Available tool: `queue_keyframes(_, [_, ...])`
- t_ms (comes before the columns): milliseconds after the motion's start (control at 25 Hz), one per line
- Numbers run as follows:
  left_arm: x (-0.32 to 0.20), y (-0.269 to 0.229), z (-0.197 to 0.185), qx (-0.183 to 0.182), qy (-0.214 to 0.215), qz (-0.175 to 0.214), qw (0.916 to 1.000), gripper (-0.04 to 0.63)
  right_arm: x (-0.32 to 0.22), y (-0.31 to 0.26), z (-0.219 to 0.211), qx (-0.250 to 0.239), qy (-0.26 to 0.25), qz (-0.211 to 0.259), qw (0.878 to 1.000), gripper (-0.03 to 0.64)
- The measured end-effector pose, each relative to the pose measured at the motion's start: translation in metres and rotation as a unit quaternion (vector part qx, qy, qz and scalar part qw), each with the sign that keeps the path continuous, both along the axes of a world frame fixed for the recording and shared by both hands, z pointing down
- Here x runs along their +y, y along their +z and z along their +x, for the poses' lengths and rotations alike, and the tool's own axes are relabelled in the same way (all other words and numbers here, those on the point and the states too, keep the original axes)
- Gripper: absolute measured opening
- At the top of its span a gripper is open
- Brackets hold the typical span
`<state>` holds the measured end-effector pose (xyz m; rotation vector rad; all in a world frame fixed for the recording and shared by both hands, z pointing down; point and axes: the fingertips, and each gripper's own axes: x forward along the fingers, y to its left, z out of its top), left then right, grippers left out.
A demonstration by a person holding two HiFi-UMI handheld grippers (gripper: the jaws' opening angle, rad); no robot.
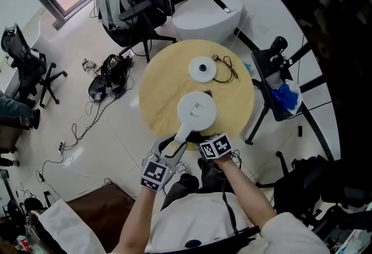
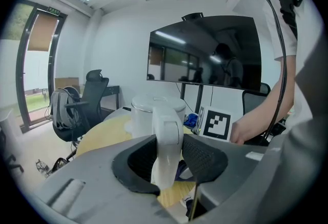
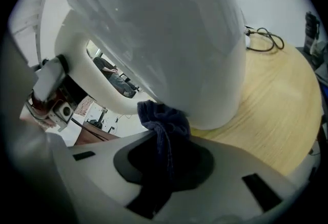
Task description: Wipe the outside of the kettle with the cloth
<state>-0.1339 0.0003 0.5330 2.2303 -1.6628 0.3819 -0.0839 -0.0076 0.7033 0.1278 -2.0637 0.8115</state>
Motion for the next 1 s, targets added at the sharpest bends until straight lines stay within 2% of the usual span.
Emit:
queue_keyframes(160, [0.001, 0.000, -0.001, -0.008, 0.009, -0.003, 0.9999, 0.161, -0.002, 0.023, 0.003, 0.021, 0.002, 0.014, 1.000, 0.066])
queue_keyframes(280, [0.000, 0.001, -0.005, -0.013, 0.019, -0.004, 0.9997, 0.161, -0.004, 0.009, 0.005, 0.016, 0.000, 0.044, 0.999, 0.066])
queue_keyframes(400, [0.000, 0.001, -0.010, -0.018, 0.031, -0.006, 0.9993, 0.161, -0.012, -0.043, 0.006, -0.027, 0.012, 0.084, 0.996, 0.066])
queue_keyframes(560, [-0.001, 0.003, -0.014, -0.029, 0.054, -0.005, 0.9981, 0.160, -0.028, -0.125, 0.009, -0.087, 0.025, 0.138, 0.986, 0.066])
queue_keyframes(720, [-0.004, 0.004, -0.015, -0.039, 0.080, -0.003, 0.9960, 0.160, -0.033, -0.178, 0.012, -0.117, 0.024, 0.182, 0.976, 0.066])
queue_keyframes(840, [-0.006, 0.004, -0.018, -0.043, 0.098, -0.002, 0.9942, 0.160, -0.034, -0.190, 0.014, -0.124, 0.030, 0.195, 0.973, 0.066])
queue_keyframes(1000, [-0.009, 0.003, -0.020, -0.038, 0.112, 0.000, 0.9930, 0.161, -0.036, -0.164, 0.018, -0.109, 0.041, 0.175, 0.978, 0.066])
